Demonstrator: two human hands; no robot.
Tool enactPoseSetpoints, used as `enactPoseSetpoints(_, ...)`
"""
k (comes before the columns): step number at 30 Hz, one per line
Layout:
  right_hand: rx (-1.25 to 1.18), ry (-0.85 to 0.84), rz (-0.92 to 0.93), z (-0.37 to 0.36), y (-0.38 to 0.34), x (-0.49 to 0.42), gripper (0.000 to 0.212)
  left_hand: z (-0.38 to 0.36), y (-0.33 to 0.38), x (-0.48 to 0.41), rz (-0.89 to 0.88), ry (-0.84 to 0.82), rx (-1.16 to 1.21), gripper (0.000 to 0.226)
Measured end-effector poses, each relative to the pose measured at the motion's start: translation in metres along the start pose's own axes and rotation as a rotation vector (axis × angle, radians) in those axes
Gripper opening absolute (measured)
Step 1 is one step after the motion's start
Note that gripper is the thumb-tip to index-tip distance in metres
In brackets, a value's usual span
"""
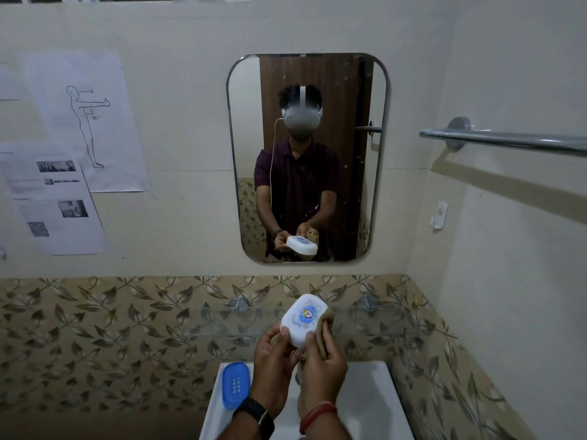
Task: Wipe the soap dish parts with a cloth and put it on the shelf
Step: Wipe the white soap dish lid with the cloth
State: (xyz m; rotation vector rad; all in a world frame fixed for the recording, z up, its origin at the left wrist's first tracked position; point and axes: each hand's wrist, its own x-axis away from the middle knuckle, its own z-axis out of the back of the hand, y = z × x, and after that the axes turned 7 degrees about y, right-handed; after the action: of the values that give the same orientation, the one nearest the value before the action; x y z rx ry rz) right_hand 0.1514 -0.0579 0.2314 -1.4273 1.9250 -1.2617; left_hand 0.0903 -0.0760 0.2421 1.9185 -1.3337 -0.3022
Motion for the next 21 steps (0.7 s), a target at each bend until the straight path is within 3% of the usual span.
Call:
enactPoseSetpoints(2, -0.069, 0.044, -0.015, -0.001, -0.013, -0.009, 0.040, 0.000, -0.001, 0.001, 0.045, -0.032, -0.011, 0.020)
enactPoseSetpoints(5, -0.149, 0.038, -0.028, 0.000, -0.031, -0.016, 0.038, -0.001, 0.002, 0.002, 0.115, -0.089, -0.118, 0.037)
enactPoseSetpoints(8, -0.026, -0.036, 0.042, 0.005, -0.034, -0.015, 0.041, -0.002, 0.007, -0.001, 0.082, -0.048, -0.339, 0.044)
enactPoseSetpoints(15, 0.331, -0.446, 0.295, 0.013, -0.032, 0.002, 0.040, -0.021, 0.026, -0.003, 0.007, -0.050, -0.415, 0.051)
enactPoseSetpoints(21, 0.372, -0.743, 0.229, 0.028, -0.049, 0.002, 0.040, -0.013, 0.035, -0.008, 0.065, -0.046, -0.295, 0.062)
